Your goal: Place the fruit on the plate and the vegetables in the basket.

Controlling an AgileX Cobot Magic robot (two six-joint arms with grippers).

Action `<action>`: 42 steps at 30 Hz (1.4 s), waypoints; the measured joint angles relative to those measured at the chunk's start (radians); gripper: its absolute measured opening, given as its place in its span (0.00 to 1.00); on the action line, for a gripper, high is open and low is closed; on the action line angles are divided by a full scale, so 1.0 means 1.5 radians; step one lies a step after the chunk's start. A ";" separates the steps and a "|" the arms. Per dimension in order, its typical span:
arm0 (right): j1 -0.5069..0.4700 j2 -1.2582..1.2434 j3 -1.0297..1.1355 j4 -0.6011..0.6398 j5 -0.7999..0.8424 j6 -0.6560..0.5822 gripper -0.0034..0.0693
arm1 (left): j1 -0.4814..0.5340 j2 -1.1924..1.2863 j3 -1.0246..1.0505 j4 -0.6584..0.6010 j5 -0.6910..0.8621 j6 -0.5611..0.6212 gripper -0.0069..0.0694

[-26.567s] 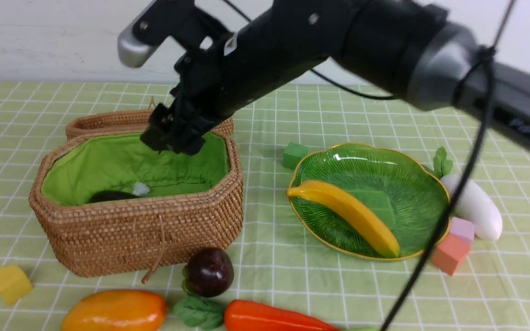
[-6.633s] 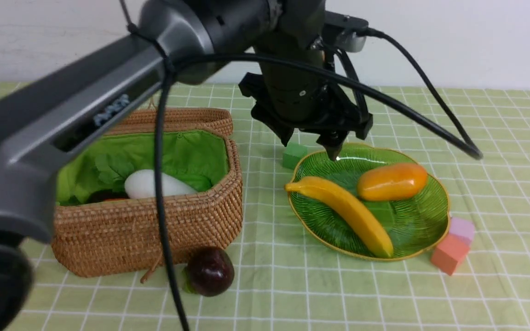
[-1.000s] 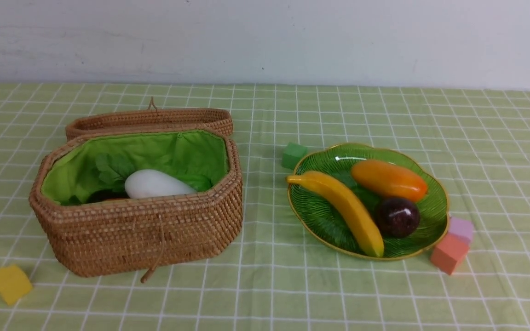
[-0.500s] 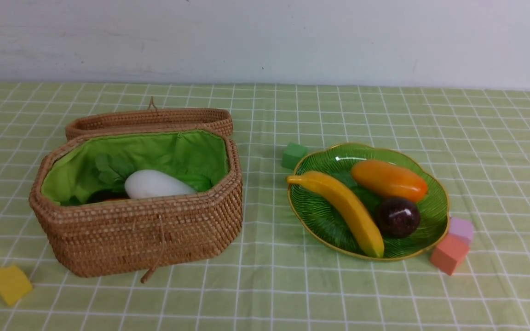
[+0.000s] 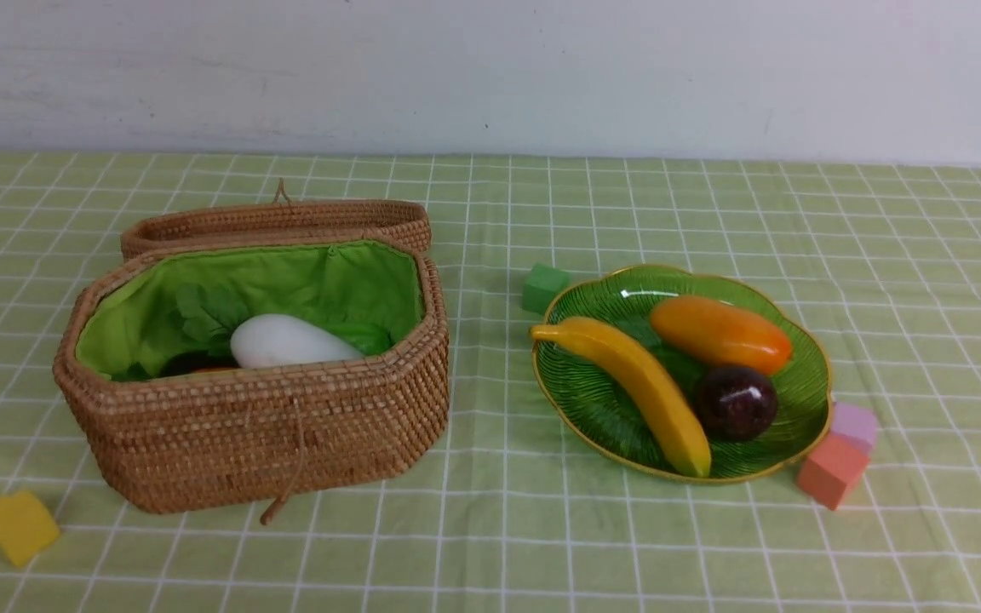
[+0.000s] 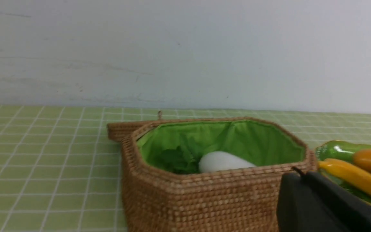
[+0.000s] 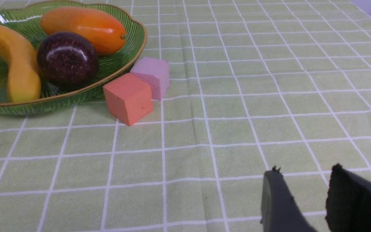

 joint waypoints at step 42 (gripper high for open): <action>0.000 0.000 0.000 0.000 0.000 0.000 0.38 | 0.072 -0.003 0.124 -0.029 0.107 0.006 0.13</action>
